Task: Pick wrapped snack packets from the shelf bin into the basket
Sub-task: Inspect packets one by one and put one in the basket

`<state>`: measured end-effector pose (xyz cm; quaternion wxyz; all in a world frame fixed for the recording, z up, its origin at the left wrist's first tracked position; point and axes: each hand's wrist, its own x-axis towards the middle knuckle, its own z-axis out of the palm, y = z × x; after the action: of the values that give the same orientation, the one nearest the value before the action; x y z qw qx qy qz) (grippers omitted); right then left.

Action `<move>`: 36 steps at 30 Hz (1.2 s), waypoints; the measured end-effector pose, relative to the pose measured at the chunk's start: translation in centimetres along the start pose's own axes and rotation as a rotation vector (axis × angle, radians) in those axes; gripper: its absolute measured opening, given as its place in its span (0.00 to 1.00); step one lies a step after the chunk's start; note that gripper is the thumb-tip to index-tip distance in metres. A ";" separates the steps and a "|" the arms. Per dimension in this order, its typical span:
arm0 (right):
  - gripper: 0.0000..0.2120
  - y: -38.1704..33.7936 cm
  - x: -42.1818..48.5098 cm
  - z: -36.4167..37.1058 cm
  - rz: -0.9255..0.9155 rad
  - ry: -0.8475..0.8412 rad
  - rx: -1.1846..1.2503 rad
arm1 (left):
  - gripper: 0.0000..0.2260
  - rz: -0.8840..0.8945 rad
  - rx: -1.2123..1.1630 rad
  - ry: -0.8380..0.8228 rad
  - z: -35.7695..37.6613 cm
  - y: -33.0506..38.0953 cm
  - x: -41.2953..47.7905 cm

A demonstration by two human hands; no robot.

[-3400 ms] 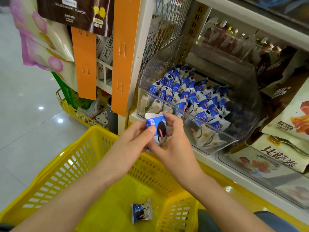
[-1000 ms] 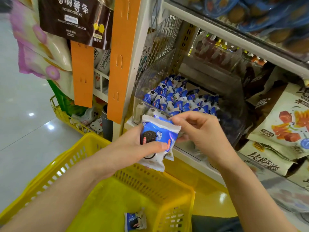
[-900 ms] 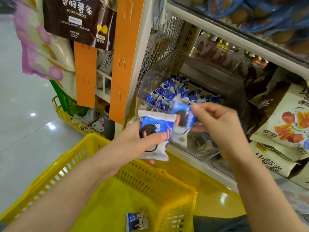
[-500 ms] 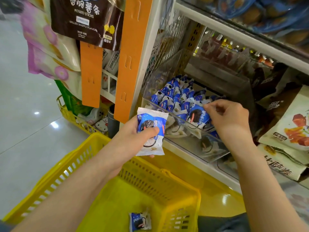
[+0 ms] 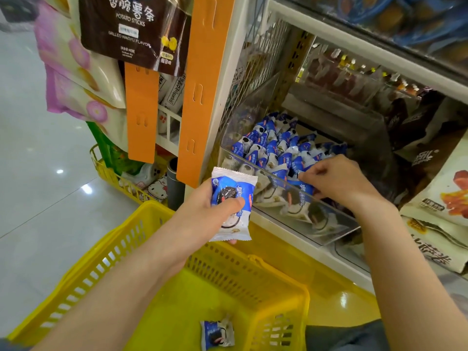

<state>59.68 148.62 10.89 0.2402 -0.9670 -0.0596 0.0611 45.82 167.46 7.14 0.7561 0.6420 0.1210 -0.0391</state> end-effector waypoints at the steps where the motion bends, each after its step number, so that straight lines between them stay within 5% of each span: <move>1: 0.10 0.0 0.2 -0.1 0.012 -0.022 0.009 | 0.11 -0.001 -0.001 0.001 0.0 0.0 0.0; 6: 0.07 0.0 0.9 -0.1 0.056 -0.107 0.063 | 0.12 -0.022 0.018 0.004 0.0 -0.1 0.0; 11: 0.06 -0.7 1.1 1.0 0.055 0.060 0.315 | 0.10 -0.016 0.003 0.010 0.2 -0.2 0.1; 17: 0.04 -0.2 0.6 -0.3 -0.007 -0.257 0.340 | 0.08 0.004 0.007 0.005 0.2 -0.5 0.3; 24: 0.06 -0.1 1.2 0.6 -0.016 0.048 0.284 | 0.07 0.015 0.000 0.002 0.3 -0.4 0.3; 28: 0.05 -0.4 1.4 0.8 0.027 -0.092 0.225 | 0.07 0.021 -0.003 -0.001 0.3 -0.5 0.3; 32: 0.09 -0.2 0.8 -0.3 -0.021 -0.293 0.419 | 0.08 0.013 0.005 0.015 0.3 -0.4 0.2; 36: 0.11 0.3 0.2 0.0 -0.127 -0.198 0.351 | 0.09 0.025 0.004 0.034 0.3 -0.6 0.4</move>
<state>59.92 148.36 10.67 0.4014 -0.8938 -0.1320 0.1502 46.10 167.06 6.58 0.7530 0.6456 0.1255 -0.0190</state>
